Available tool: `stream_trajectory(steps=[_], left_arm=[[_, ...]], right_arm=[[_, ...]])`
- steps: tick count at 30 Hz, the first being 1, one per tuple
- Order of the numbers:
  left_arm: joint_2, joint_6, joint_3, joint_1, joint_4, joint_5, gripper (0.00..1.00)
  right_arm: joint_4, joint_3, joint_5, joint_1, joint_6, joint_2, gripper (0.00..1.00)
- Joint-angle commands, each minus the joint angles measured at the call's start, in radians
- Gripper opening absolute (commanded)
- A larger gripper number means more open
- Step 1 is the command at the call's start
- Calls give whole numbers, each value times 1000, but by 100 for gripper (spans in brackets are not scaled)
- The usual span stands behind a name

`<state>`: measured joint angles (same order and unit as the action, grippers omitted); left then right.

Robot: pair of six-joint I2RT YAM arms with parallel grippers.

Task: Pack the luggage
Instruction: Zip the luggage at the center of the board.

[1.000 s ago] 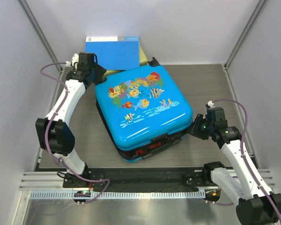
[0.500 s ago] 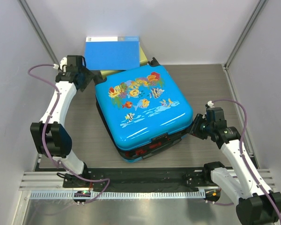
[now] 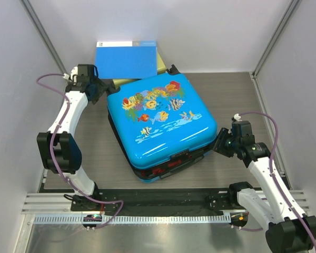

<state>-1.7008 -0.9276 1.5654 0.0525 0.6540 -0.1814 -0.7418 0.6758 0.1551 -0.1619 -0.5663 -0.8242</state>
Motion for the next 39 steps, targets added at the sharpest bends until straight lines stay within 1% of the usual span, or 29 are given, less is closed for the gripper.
stream_trajectory(steps=[1,5,8,9,12,15,16,18,24,26,28,32,33,38,39], left_arm=[[64,-11,-57,13,-112,74,63],[38,-19,-57,13,-128,129,63],[49,-34,-73,20,-145,120,63],[58,-36,-80,20,-154,97,63],[92,-43,-94,18,-166,59,63],[96,-50,-87,18,-175,72,63],[95,-59,-87,18,-189,89,63],[93,-76,-85,21,-191,92,63],[150,-99,-103,32,-214,13,64],[147,-88,-99,32,-229,31,64],[118,-92,-71,32,-191,51,64],[79,-102,-65,33,-160,69,65],[70,-99,-58,33,-131,69,65],[7,-71,-16,33,-109,102,66],[-2,-71,-10,35,-113,114,66]], right_arm=[[-1,-2,-74,-7,-12,-12,46],[-1,-7,-71,-7,-12,-23,48],[5,-5,-49,-7,-3,-42,47],[10,-5,-48,-7,0,-44,46],[18,-8,-35,-5,3,-41,42],[22,-9,-31,-7,5,-42,36],[24,-9,-31,-7,6,-44,31],[24,-7,-26,-7,6,-47,27],[25,-5,-19,-7,19,-49,27],[25,-5,-19,-7,22,-50,27],[28,-2,-17,-7,25,-56,27],[32,-1,-11,-5,29,-64,27],[32,-1,-9,-7,31,-62,27],[32,-7,3,-7,32,-47,27],[32,-8,12,-7,32,-44,31]])
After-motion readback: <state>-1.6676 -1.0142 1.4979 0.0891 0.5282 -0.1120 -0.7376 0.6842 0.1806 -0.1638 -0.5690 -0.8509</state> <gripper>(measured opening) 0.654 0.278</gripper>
